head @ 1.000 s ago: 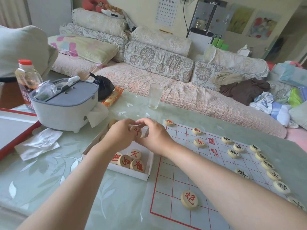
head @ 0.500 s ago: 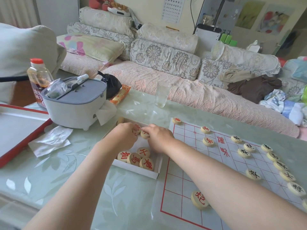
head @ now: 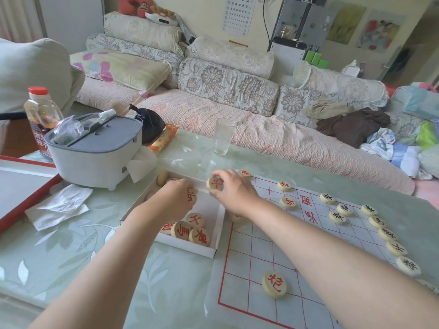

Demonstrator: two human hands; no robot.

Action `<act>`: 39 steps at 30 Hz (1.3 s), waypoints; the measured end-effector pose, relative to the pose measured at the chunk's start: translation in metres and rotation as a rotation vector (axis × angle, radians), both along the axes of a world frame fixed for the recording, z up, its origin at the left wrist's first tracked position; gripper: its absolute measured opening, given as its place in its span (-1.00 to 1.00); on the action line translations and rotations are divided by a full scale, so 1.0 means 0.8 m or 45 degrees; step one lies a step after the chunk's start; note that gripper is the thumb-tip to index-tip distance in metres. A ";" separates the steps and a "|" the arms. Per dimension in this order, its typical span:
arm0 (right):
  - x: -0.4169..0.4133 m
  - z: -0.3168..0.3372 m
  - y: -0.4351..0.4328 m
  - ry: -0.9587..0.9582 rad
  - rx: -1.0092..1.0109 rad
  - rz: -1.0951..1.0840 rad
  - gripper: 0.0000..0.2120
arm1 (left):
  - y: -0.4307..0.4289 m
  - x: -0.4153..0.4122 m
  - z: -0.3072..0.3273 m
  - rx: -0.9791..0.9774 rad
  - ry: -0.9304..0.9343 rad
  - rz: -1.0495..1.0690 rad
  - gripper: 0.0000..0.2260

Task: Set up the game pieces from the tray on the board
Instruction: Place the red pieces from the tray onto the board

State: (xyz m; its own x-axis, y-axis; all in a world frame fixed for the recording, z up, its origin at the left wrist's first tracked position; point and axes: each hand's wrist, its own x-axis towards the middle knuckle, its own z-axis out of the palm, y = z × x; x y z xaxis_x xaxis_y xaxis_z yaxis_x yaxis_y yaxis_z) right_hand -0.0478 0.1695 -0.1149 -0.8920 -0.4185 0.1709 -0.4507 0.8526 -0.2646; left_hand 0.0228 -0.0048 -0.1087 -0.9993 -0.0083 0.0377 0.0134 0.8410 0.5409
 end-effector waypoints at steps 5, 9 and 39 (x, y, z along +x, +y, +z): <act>-0.015 0.012 0.060 -0.073 -0.149 -0.341 -0.65 | 0.022 0.001 0.008 0.062 0.064 0.086 -0.64; -0.013 0.000 0.092 -0.239 -0.182 -0.419 -0.73 | 0.039 -0.002 0.005 0.123 0.064 0.074 -0.55; 0.064 0.008 0.157 -0.593 -0.992 -0.287 -0.87 | 0.167 -0.007 -0.002 0.663 -0.029 -0.227 -0.86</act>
State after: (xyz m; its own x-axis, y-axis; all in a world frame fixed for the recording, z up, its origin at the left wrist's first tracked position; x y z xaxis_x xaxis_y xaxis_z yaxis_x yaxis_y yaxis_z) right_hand 0.0034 0.2951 -0.1089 -0.9873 -0.1452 -0.0645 -0.0012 0.4129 -0.9108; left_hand 0.0171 0.1287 -0.1100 -0.9874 0.1495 0.0525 0.1150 0.4481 0.8866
